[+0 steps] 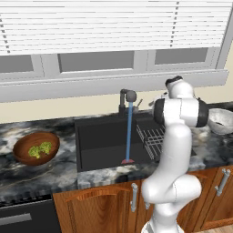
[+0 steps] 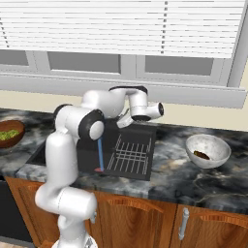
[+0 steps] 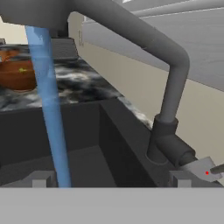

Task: Pick the broccolis from the sink and place them in one bowl. Place the sweet potato in the other bowl. Then turn off the sink faucet.

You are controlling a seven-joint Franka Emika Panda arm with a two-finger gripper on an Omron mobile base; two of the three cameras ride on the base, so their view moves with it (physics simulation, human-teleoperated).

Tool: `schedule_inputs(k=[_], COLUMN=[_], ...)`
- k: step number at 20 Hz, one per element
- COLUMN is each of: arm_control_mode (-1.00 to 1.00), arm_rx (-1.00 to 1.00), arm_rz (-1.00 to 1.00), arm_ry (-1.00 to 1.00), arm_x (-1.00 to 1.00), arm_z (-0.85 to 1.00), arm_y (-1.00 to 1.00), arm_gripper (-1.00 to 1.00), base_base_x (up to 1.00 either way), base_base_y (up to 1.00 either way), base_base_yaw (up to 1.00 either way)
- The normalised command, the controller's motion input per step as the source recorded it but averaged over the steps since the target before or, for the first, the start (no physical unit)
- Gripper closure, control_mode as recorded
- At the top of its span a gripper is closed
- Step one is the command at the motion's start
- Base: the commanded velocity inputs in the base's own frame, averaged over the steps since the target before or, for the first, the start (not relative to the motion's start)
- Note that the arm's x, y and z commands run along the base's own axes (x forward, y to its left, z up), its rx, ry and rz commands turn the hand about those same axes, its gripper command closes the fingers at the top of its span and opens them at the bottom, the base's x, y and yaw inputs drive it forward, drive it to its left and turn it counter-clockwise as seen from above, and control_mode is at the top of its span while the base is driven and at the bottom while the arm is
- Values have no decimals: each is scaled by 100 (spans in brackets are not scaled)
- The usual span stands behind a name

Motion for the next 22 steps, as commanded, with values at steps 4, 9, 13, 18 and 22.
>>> schedule_inputs(k=[4, 9, 13, 18, 22], arm_control_mode=[-100, -100, -100, -100, -100], arm_rx=[0, 0, 0, 0, 0], arm_rz=[2, 2, 0, 0, 0], arm_ry=[0, 0, 1, 2, 2], arm_x=[36, 29, 28, 26, 27], arm_z=[-20, -21, -11, -4, -4], arm_y=[1, 0, 0, 4, 15], arm_gripper=[-100, -100, -100, -100, -100], base_base_x=[0, 0, 0, 0, 0], base_base_y=[0, 0, 0, 0, 0], base_base_yaw=[0, 0, 0, 0, 0])
